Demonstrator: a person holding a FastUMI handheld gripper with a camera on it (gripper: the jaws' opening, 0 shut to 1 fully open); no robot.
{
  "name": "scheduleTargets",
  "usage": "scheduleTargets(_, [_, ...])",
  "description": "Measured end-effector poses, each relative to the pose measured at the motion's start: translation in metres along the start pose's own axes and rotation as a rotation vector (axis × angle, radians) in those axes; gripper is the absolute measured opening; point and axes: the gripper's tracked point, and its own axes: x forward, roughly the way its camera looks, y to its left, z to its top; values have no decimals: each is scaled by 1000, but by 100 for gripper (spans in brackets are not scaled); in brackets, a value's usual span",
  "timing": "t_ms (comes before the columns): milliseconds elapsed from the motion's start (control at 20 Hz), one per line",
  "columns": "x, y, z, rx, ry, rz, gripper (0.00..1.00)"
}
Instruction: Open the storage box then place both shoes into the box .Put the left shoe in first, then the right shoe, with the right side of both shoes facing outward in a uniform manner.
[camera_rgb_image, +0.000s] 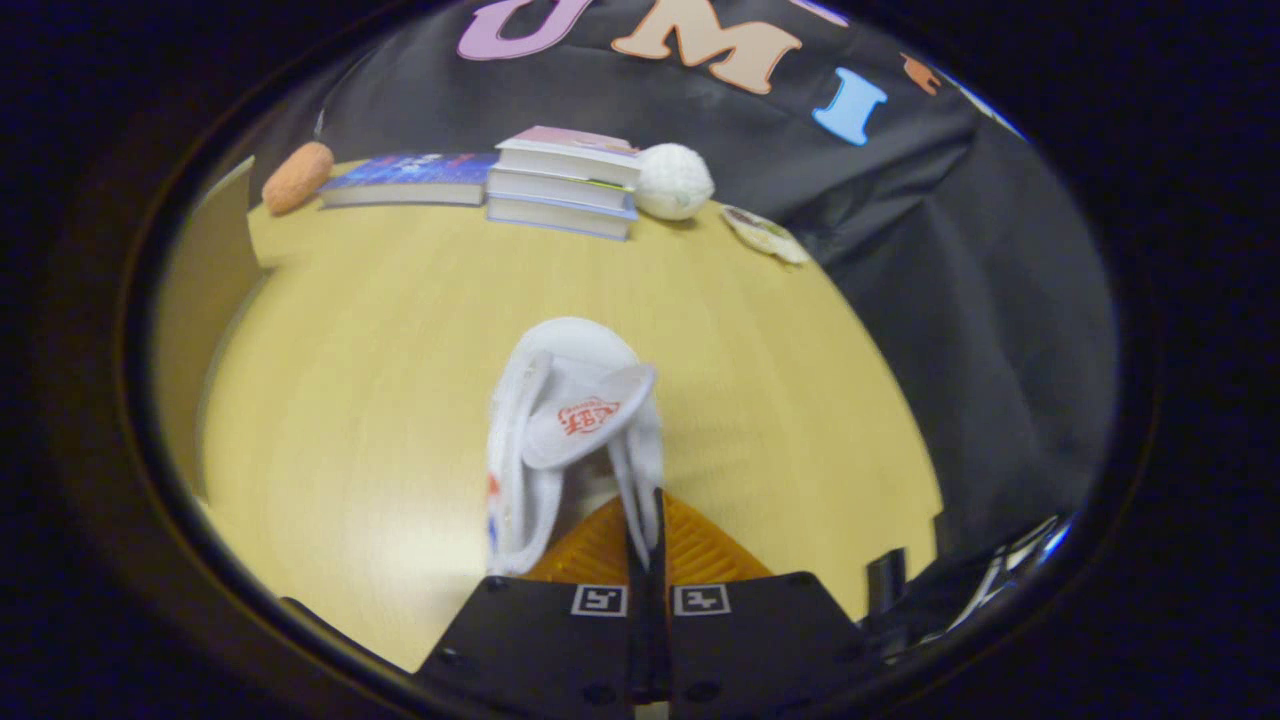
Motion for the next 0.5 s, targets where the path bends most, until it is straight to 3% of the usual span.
scheduleTargets(250, [-18, 1, 20, -1, -6, -95, 3])
scheduleTargets(500, [-53, 16, 69, -4, -49, -193, 2])
